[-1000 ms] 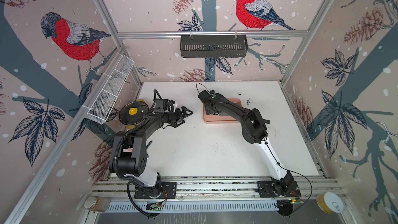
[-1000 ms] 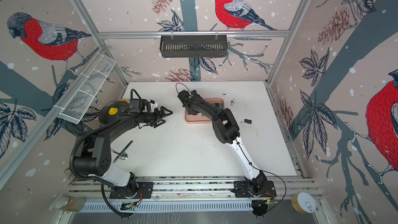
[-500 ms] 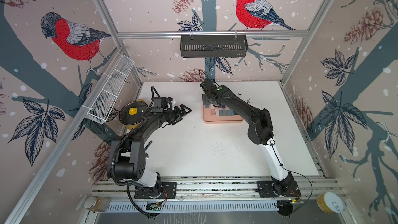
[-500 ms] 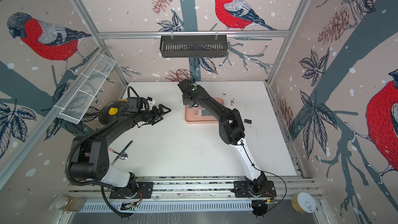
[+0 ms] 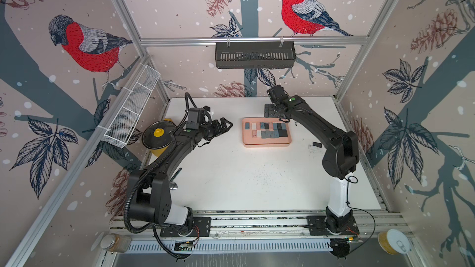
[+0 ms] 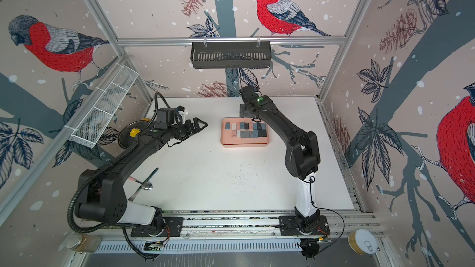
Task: Put the eraser in the storage box
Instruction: Place the eraser in the storage box, then move the eraser to the center of the board.
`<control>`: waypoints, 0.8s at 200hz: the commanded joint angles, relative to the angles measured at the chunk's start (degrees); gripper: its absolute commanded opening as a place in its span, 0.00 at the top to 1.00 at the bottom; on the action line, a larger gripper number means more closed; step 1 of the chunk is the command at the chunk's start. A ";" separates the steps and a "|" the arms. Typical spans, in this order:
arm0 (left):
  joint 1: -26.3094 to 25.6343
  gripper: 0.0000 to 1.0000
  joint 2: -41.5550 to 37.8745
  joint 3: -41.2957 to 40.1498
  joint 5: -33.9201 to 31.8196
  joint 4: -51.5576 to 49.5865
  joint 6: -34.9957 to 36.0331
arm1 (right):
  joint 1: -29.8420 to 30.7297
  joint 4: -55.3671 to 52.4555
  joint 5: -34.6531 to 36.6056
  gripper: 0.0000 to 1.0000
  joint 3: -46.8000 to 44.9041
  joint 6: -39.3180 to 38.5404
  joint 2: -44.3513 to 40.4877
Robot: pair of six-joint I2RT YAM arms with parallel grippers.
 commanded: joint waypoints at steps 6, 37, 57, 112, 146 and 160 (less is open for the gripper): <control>-4.40 0.02 1.17 6.10 -5.83 -1.36 1.46 | -4.66 4.75 -2.01 0.01 -7.39 -1.63 -6.30; -10.35 0.02 5.91 13.86 -8.46 -1.77 2.72 | -11.77 8.27 -3.96 0.01 -17.67 -1.87 -13.38; -13.26 0.02 10.11 18.27 -8.44 -1.87 3.19 | -16.22 9.54 -5.16 0.01 -22.57 -1.82 -16.40; -18.85 0.02 19.13 25.23 -7.29 -1.39 3.57 | -25.84 14.68 -10.01 0.01 -33.47 -0.27 -20.10; -19.39 0.02 20.34 22.96 -5.57 1.93 2.97 | -27.49 16.12 -12.61 0.01 -36.50 -0.02 -16.66; -19.36 0.03 20.04 21.64 -5.41 2.77 3.00 | -27.84 17.89 -13.46 0.01 -38.60 0.26 -16.05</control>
